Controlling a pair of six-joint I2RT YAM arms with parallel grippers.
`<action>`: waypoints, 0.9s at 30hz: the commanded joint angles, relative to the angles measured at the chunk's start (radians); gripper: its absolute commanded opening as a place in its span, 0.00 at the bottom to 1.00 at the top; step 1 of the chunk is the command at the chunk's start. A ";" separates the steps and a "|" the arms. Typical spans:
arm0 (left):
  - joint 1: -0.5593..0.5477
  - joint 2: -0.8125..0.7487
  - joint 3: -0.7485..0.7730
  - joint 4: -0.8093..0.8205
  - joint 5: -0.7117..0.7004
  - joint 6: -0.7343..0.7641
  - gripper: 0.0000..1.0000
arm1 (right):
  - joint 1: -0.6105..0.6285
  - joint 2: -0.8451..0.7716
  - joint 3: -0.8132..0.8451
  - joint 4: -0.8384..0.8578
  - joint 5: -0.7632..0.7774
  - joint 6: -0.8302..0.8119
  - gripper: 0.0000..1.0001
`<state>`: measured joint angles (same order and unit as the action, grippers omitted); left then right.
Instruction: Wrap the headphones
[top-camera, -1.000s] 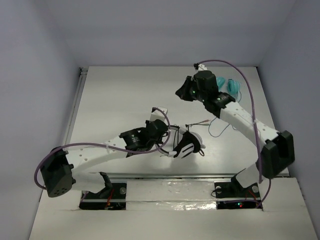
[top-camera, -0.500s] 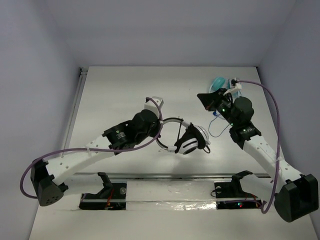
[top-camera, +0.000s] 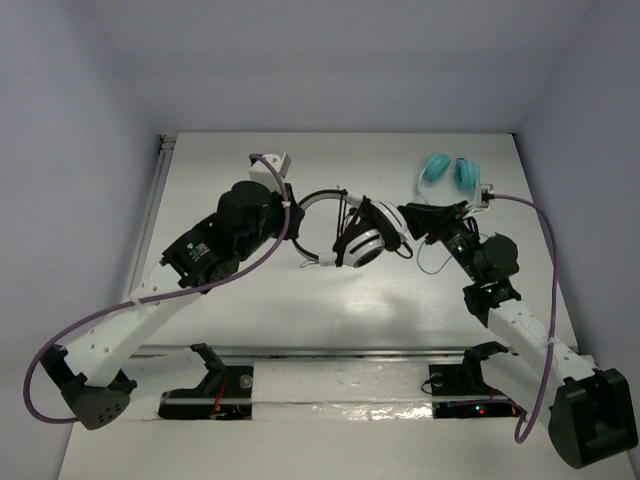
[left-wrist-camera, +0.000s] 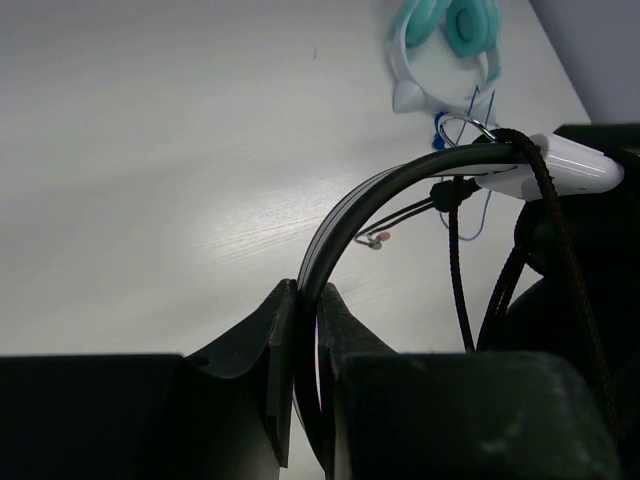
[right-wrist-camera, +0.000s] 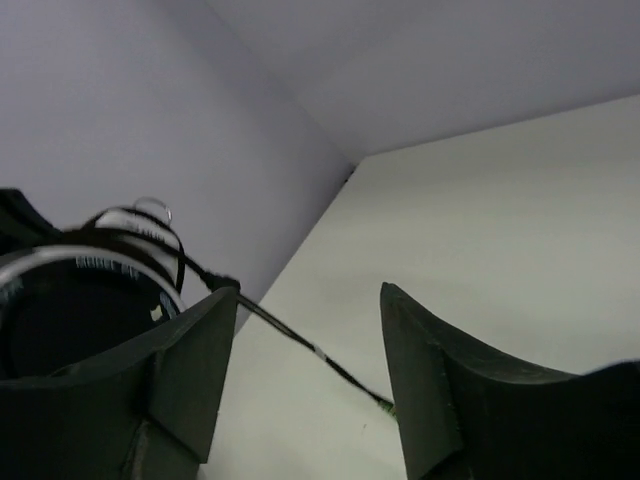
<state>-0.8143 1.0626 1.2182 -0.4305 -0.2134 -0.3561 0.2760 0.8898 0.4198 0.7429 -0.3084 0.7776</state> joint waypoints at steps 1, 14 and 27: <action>0.047 -0.024 0.115 0.098 0.069 -0.023 0.00 | -0.001 0.020 -0.045 0.181 -0.093 0.038 0.62; 0.056 0.028 0.216 0.096 0.132 -0.009 0.00 | -0.001 0.201 0.083 0.116 -0.265 -0.084 0.74; 0.056 0.053 0.250 0.105 0.152 -0.009 0.00 | 0.146 0.388 0.082 0.223 -0.376 -0.060 0.72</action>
<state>-0.7574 1.1370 1.3792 -0.4484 -0.0898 -0.3283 0.4084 1.2648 0.4801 0.8684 -0.6266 0.7120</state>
